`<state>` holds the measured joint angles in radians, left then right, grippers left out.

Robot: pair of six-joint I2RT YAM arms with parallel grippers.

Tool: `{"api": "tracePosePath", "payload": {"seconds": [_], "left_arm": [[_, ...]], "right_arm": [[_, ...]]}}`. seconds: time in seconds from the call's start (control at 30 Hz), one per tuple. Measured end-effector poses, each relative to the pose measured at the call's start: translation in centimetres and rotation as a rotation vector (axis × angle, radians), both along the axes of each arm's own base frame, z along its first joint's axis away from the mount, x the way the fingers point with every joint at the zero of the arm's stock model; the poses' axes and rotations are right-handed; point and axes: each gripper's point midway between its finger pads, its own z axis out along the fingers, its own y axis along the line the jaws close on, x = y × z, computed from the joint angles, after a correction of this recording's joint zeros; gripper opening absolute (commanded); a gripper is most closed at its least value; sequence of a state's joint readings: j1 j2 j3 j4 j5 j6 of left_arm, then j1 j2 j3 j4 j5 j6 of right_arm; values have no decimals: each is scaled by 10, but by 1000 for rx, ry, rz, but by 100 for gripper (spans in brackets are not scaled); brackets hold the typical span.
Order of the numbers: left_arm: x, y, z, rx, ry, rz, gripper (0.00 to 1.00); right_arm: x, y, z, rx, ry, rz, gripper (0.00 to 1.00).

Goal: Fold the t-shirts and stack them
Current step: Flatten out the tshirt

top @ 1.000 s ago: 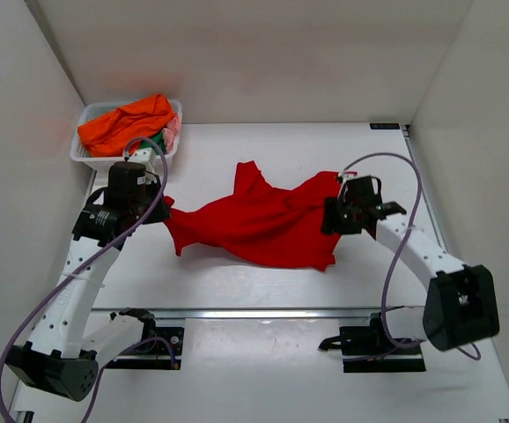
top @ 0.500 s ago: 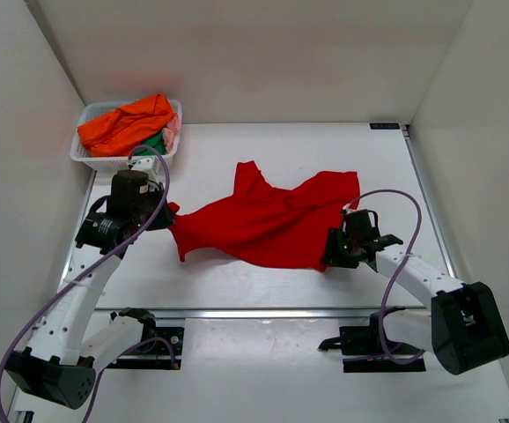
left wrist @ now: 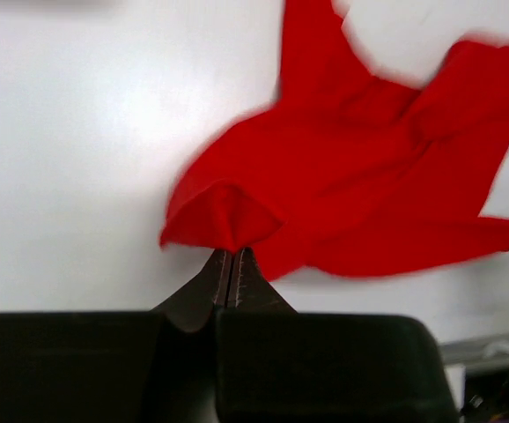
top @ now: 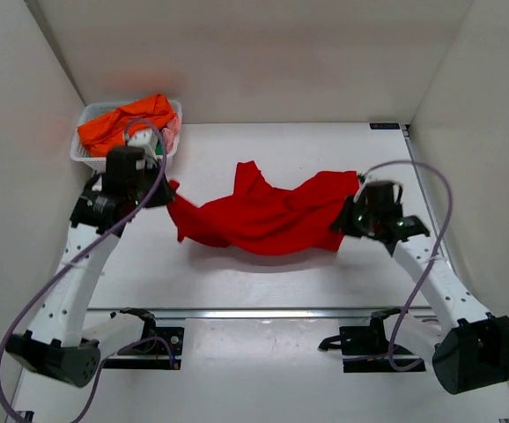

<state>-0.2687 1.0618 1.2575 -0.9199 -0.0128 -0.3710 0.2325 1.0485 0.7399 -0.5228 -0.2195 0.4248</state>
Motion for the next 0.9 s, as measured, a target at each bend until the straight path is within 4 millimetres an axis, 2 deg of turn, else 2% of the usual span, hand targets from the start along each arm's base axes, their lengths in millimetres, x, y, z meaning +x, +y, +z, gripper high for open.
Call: {"api": "tracePosePath", "payload": {"seconds": [0.03, 0.1, 0.17, 0.23, 0.3, 0.37, 0.53, 0.6, 0.67, 0.77, 0.83, 0.9], "left_arm": [[12, -2, 23, -11, -41, 3, 0], [36, -7, 83, -43, -163, 7, 0], [48, -9, 143, -81, -300, 13, 0], [46, -8, 198, -120, -430, 15, 0], [33, -5, 238, -155, -535, 17, 0], [14, 0, 266, -183, -618, 20, 0], [-34, 7, 318, -247, -774, 6, 0], [-47, 5, 339, -274, -828, -13, 0], [-51, 5, 349, -288, -856, -20, 0], [-38, 0, 339, -282, -829, -36, 0], [-13, -8, 315, -265, -758, -50, 0], [23, -18, 275, -239, -644, -60, 0]], "right_arm": [[14, -2, 32, 14, -63, -7, 0], [40, -8, 103, 29, -223, -21, 0], [55, -16, 178, 32, -388, -28, 0], [57, -22, 246, 32, -541, -30, 0], [48, -28, 292, 29, -649, -35, 0], [33, -37, 326, 29, -728, -47, 1], [-2, -74, 377, -20, -846, -149, 0], [-10, -71, 394, -18, -888, -139, 0], [-18, -61, 407, -1, -928, -90, 0], [-10, -57, 402, 3, -917, -50, 0], [11, -54, 381, 7, -860, -28, 0], [38, -50, 349, 7, -766, -7, 0]]}}
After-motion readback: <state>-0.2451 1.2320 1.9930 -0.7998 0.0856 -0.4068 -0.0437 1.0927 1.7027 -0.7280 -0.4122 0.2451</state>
